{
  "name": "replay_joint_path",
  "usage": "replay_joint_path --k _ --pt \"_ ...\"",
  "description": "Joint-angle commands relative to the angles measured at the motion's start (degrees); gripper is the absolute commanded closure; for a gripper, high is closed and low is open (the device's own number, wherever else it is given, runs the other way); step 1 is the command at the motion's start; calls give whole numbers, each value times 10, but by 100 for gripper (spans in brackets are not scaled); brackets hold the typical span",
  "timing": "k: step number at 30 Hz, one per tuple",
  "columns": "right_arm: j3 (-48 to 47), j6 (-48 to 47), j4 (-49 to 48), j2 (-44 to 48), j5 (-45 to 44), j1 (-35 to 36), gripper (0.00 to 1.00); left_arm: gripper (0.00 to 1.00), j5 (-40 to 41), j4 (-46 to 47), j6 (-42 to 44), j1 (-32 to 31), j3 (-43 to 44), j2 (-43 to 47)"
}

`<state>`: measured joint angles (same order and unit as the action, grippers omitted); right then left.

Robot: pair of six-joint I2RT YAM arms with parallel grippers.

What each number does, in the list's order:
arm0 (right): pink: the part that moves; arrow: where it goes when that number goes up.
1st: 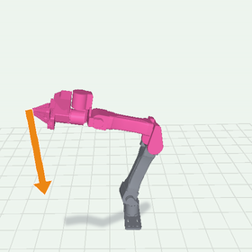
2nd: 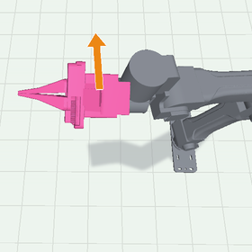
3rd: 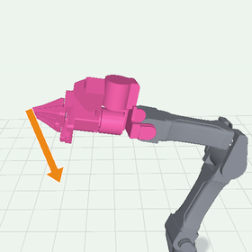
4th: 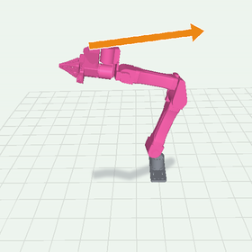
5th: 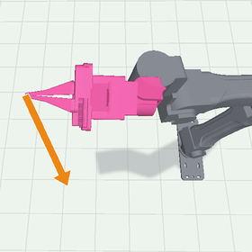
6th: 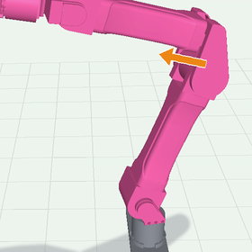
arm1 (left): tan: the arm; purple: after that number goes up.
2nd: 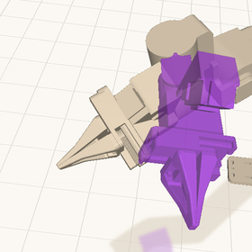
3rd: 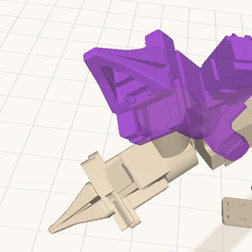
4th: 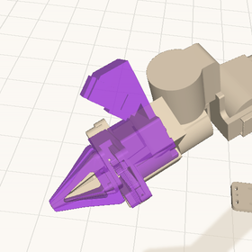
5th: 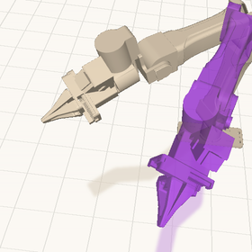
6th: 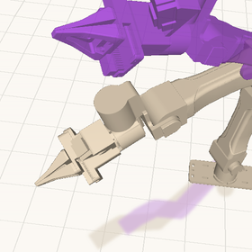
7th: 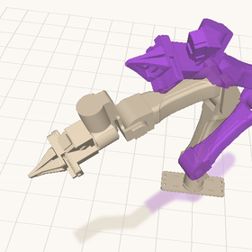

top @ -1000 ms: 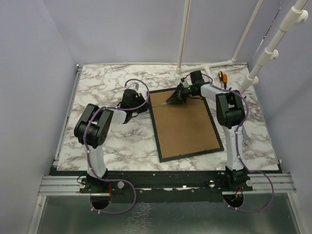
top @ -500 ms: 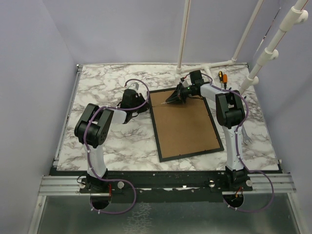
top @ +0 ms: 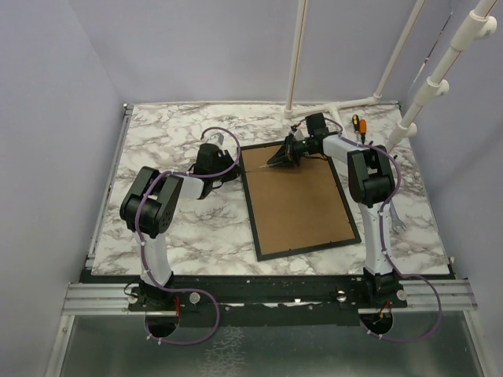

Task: Take the photo out of the frame
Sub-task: Release the photo frame item from the photo frame.

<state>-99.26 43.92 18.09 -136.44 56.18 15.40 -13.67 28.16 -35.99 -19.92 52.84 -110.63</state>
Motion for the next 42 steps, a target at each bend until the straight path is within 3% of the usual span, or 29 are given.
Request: replay_joint_path --k 1,27,42 --pt "-2 -19 26 -16 -1 20 99 89 -20 1 2 -4 3 -18" --pt "6 6 -10 -39 54 41 99 89 -29 6 -5 -4 3 -23" --pt "-72 -21 71 -26 -17 66 99 89 -40 15 -14 -6 2 -27"
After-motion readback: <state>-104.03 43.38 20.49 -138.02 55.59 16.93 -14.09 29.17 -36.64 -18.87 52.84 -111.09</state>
